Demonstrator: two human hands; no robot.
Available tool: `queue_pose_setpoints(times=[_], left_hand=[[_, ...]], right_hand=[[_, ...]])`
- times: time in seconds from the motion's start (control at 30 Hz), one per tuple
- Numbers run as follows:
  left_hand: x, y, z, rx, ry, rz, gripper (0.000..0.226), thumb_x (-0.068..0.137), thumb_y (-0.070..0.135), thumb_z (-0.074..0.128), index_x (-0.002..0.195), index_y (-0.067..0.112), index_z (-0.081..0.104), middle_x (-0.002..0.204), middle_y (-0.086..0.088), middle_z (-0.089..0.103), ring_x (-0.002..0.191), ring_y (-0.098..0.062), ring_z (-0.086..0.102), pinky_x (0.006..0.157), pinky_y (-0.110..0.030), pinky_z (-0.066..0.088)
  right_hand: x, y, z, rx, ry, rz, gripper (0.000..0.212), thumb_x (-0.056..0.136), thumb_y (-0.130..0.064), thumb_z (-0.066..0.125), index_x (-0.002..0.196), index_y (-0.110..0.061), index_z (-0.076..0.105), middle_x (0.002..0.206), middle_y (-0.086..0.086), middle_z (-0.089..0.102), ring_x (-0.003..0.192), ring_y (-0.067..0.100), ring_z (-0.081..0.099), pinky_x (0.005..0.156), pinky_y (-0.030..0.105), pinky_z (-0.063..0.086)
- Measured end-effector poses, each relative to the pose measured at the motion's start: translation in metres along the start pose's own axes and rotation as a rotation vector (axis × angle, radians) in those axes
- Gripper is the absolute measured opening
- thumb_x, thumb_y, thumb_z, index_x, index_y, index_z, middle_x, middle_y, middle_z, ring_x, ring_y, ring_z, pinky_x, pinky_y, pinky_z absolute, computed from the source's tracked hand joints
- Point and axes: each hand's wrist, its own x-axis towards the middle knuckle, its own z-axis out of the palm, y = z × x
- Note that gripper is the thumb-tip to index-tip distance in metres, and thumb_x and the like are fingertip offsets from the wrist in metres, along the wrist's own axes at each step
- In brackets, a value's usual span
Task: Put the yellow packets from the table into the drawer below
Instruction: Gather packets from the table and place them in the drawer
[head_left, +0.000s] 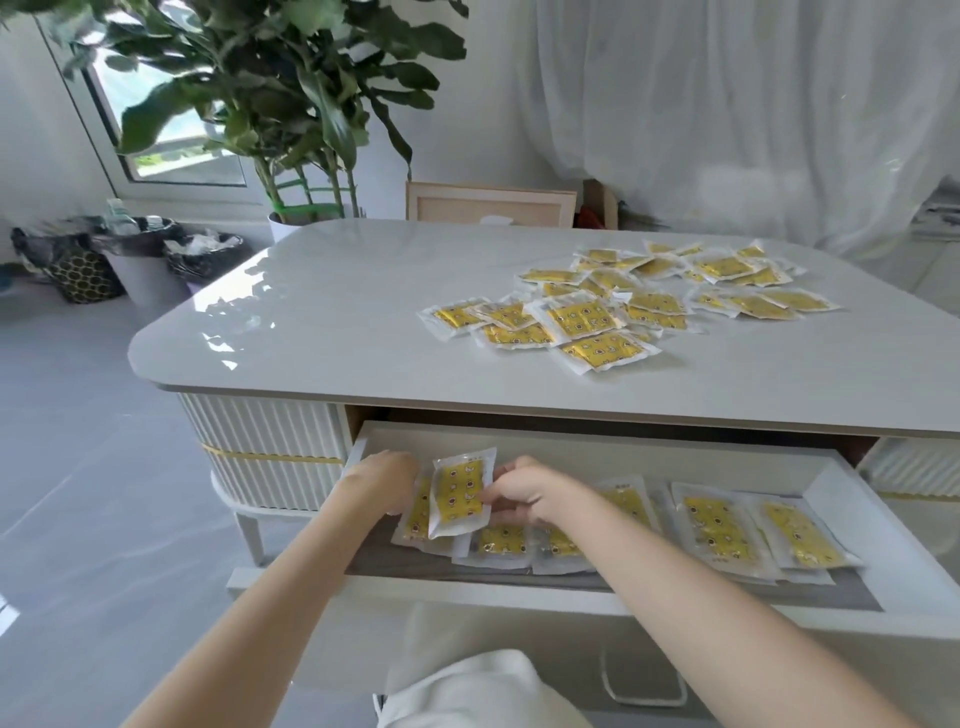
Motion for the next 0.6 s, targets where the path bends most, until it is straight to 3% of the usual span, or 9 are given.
queue_pose_setpoints(times=[0.1,0.17,0.23,0.4,0.47,0.6], left_hand=[[-0.005,-0.009,0.002,-0.023,0.043,0.0,0.053,0.087,-0.005,0.041,0.137,0.013,0.046,0.132,-0.008,0.054,0.118,-0.026,0.054,0.086,-0.031,0.049],[-0.006,-0.009,0.005,-0.02,0.011,-0.001,0.054,0.088,-0.005,0.041,0.14,0.012,0.041,0.135,-0.009,0.051,0.121,-0.027,0.052,0.092,-0.031,0.047],[-0.007,-0.012,0.008,-0.005,-0.041,-0.011,0.054,0.089,-0.005,0.042,0.141,0.009,0.039,0.135,-0.01,0.051,0.122,-0.027,0.052,0.093,-0.031,0.047],[-0.007,-0.01,0.019,0.075,-0.195,0.017,0.053,0.09,0.004,0.049,0.141,0.009,0.037,0.136,-0.009,0.049,0.121,-0.027,0.05,0.096,-0.031,0.044],[-0.008,-0.006,0.021,0.078,-0.241,0.088,0.056,0.093,0.009,0.046,0.146,0.015,0.031,0.144,-0.008,0.043,0.13,-0.03,0.043,0.104,-0.035,0.04],[-0.013,0.0,0.019,0.095,-0.296,0.118,0.059,0.098,0.017,0.034,0.152,0.029,0.013,0.16,0.0,0.012,0.147,-0.028,0.011,0.118,-0.041,0.02]], right_hand=[[0.008,-0.005,0.019,0.003,-0.018,-0.006,0.031,0.09,0.015,0.052,0.12,0.008,0.049,0.117,0.025,0.062,0.106,0.034,0.065,0.082,0.039,0.053],[0.012,-0.006,0.028,-0.006,-0.046,-0.002,0.022,0.091,0.015,0.049,0.112,0.008,0.053,0.102,0.022,0.064,0.084,0.028,0.067,0.086,0.038,0.053],[0.017,-0.007,0.039,-0.067,-0.062,-0.018,0.029,0.093,0.013,0.047,0.121,0.01,0.052,0.11,0.025,0.064,0.076,0.025,0.065,0.088,0.037,0.053],[0.015,-0.006,0.041,-0.328,-0.034,-0.128,0.044,0.095,0.009,0.041,0.138,0.0,0.046,0.141,0.018,0.046,0.112,0.026,0.062,0.091,0.029,0.053],[0.01,-0.005,0.032,-0.407,-0.003,-0.159,0.048,0.092,0.01,0.042,0.138,-0.003,0.046,0.142,0.017,0.045,0.116,0.025,0.06,0.092,0.03,0.054],[-0.012,-0.003,0.009,-0.581,0.036,-0.2,0.042,0.093,0.002,0.047,0.133,-0.009,0.052,0.133,0.012,0.053,0.114,0.022,0.06,0.089,0.027,0.055]])
